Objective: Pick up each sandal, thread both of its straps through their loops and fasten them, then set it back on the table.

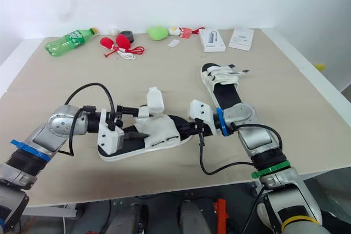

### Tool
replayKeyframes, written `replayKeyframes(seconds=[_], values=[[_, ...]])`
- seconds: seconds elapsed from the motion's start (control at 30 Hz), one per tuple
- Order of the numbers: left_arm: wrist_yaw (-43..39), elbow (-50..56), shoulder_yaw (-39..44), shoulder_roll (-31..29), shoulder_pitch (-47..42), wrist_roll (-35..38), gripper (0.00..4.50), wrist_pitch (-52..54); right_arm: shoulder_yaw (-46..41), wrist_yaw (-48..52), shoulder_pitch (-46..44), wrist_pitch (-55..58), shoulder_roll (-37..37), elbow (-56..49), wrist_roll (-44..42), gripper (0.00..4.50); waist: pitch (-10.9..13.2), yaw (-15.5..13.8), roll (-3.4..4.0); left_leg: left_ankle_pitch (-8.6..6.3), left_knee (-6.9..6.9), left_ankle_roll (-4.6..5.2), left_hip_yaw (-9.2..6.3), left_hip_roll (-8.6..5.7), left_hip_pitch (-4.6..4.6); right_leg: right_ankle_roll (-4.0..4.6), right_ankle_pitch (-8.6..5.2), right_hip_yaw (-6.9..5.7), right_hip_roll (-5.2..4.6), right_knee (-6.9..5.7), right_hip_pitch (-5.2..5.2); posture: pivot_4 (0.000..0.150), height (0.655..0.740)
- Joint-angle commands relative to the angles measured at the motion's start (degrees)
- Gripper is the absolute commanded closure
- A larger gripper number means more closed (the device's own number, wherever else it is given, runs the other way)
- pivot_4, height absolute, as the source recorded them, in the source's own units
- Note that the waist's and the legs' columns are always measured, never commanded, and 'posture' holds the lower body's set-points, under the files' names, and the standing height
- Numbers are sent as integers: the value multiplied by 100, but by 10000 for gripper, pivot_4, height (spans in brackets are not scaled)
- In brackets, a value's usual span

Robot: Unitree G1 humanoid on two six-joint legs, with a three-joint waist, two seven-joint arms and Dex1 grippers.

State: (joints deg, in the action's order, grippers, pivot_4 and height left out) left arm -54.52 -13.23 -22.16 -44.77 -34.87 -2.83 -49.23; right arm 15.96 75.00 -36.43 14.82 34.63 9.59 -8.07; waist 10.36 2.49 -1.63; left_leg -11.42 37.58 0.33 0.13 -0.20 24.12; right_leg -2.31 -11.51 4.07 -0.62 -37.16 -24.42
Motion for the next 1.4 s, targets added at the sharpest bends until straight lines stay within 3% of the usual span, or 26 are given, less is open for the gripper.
replayKeyframes(seconds=[0.03,0.2,0.57,0.93,1.4], values=[[-394,-150,20,-161,87,199,10319,247,3,49,-90,-78,6,12,8,45000,0,1,0,0,0,0,1,0,0,0,0,0,0,0,0,1500,7400],[-812,-45,93,-120,104,571,10319,959,17,50,-116,-98,-28,56,10,45000,0,3,0,1,2,2,1,1,-1,-13,-6,-1,1,0,2,1500,7400],[-1070,654,87,-155,444,630,10319,220,10,56,-167,-105,-53,127,29,45000,0,2,0,1,1,2,0,9,-2,-7,-8,2,7,0,2,1500,7400],[-1239,728,125,46,309,806,10319,706,25,56,-253,-95,-125,202,53,45000,0,2,0,1,1,2,1,11,-3,-7,-6,2,11,0,2,1500,7400],[-924,-1112,32,992,-1000,-109,10319,-219,-28,25,-196,-3,-80,84,31,45000,0,-3,0,2,2,3,3,8,-1,-9,-4,3,16,0,2,1500,7400]])
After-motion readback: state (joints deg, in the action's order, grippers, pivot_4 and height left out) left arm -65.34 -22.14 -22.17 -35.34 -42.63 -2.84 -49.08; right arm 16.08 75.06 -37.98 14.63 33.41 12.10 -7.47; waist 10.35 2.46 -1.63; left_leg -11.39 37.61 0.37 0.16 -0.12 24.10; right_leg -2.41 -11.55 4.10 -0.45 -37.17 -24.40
